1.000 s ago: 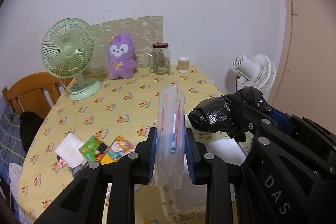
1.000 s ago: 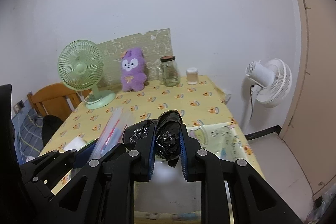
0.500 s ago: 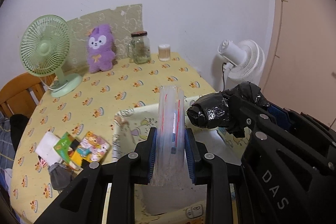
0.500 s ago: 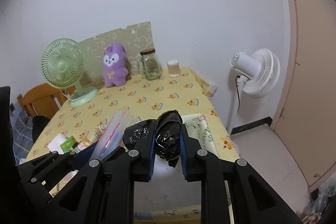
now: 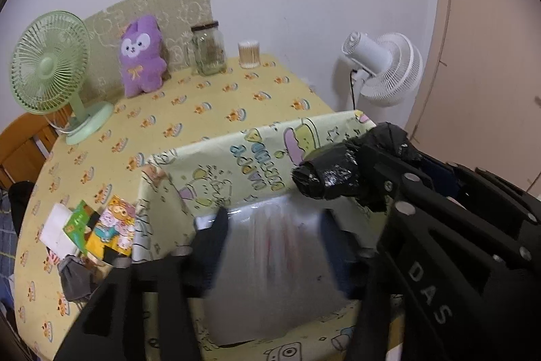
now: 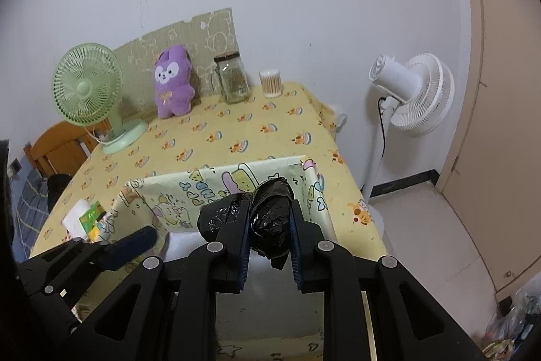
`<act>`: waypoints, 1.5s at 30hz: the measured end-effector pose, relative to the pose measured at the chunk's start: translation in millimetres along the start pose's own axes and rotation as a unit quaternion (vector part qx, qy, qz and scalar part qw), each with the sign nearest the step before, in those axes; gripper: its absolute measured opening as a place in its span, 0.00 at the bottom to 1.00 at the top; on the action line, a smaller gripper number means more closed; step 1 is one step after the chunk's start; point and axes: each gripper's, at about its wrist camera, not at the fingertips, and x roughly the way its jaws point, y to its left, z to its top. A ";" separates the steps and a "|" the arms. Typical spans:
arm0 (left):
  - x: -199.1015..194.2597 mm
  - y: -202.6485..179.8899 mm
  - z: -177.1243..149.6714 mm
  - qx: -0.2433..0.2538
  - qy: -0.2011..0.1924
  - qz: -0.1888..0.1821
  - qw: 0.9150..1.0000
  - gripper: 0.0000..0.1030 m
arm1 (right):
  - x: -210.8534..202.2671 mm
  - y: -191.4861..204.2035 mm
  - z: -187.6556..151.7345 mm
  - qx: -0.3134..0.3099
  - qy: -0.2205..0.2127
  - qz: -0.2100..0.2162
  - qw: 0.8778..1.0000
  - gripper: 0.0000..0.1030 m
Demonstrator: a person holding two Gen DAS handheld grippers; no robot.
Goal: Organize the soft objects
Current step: 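Carry the pouch and black bag over the patterned paper box with both tools, then open the left tool dropping the pouch into the box while the right tool releases the black bag, then move both open tools back toward the remaining items on the table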
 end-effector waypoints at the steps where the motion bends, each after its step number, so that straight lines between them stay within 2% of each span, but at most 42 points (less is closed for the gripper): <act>1: -0.5 -1.3 0.0 0.002 -0.002 0.000 1.000 0.73 | 2.3 -0.2 0.7 -0.003 0.003 -0.001 1.000 0.22; 4: 0.2 -4.5 2.2 0.008 -0.006 0.005 1.000 0.81 | 9.5 -0.4 3.3 -0.009 0.014 -0.002 1.000 0.22; 7: 4.3 -3.0 4.7 0.003 -0.002 0.009 1.000 0.82 | 14.8 -1.0 5.9 -0.013 0.019 -0.001 1.000 0.22; 9: 7.4 -0.7 6.3 -0.003 0.004 0.006 1.000 0.82 | 16.8 -1.1 7.2 -0.015 0.020 -0.003 1.000 0.31; 11: 7.8 1.5 7.6 -0.009 0.009 0.000 1.000 0.83 | 18.6 -1.3 8.2 -0.008 0.024 0.001 1.000 0.51; 15: 6.4 5.6 10.9 -0.017 0.013 -0.006 1.000 0.84 | 18.0 -1.3 10.8 0.010 0.036 0.024 0.999 0.66; 20: 2.8 13.0 10.4 -0.022 0.018 -0.002 1.000 0.86 | 18.8 7.8 13.2 0.006 0.048 0.023 0.999 0.82; 28: -10.5 14.9 10.0 0.006 0.000 0.008 1.000 0.92 | 5.1 14.3 10.9 0.011 0.031 0.003 0.999 0.89; 45: -58.0 19.7 3.8 0.022 -0.052 -0.012 0.998 0.95 | -50.3 33.0 8.3 0.011 -0.025 -0.020 0.999 0.89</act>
